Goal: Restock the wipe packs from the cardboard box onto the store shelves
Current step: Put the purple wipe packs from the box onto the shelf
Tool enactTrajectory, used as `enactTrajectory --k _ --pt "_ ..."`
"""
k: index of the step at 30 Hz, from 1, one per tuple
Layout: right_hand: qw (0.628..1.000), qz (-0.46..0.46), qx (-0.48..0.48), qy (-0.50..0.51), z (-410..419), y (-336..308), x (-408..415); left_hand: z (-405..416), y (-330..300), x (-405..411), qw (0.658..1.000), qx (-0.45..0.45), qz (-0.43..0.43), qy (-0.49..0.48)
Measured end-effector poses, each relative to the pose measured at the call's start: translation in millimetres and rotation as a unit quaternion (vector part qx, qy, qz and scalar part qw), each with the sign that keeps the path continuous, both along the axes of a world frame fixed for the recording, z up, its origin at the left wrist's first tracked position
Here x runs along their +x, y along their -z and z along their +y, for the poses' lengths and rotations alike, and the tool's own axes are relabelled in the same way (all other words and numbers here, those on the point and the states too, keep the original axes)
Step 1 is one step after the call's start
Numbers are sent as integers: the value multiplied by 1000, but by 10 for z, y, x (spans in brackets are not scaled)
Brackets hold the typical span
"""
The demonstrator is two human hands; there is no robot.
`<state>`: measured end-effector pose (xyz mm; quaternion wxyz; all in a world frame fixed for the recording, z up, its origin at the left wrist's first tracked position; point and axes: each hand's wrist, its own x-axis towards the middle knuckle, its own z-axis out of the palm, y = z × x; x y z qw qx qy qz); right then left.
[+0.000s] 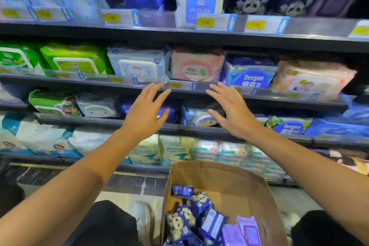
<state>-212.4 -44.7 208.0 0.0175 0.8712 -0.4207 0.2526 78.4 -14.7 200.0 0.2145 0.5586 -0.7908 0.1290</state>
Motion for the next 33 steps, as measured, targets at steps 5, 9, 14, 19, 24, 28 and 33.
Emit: enactTrajectory --k 5,9,14,19,24,28,33 --pt "998 -32 33 -41 472 503 -366 358 483 -411 994 16 3 107" --pt "992 -35 116 -29 757 1050 -669 591 1006 -672 981 99 -44 163" --pt "965 -3 259 33 1034 1691 -1088 751 1624 -970 933 306 -109 157" --pt "891 102 439 57 1262 2179 -1364 918 2123 -1397 875 426 -159 163" --pt "812 198 538 112 1463 2629 -1476 1048 2670 -1921 823 514 -157 184" --pt "746 252 605 120 1647 3002 -1493 1090 3058 -2238 785 577 -131 185" --pt "706 277 636 144 1800 3415 -1477 1044 3504 -2396 756 614 -130 184"
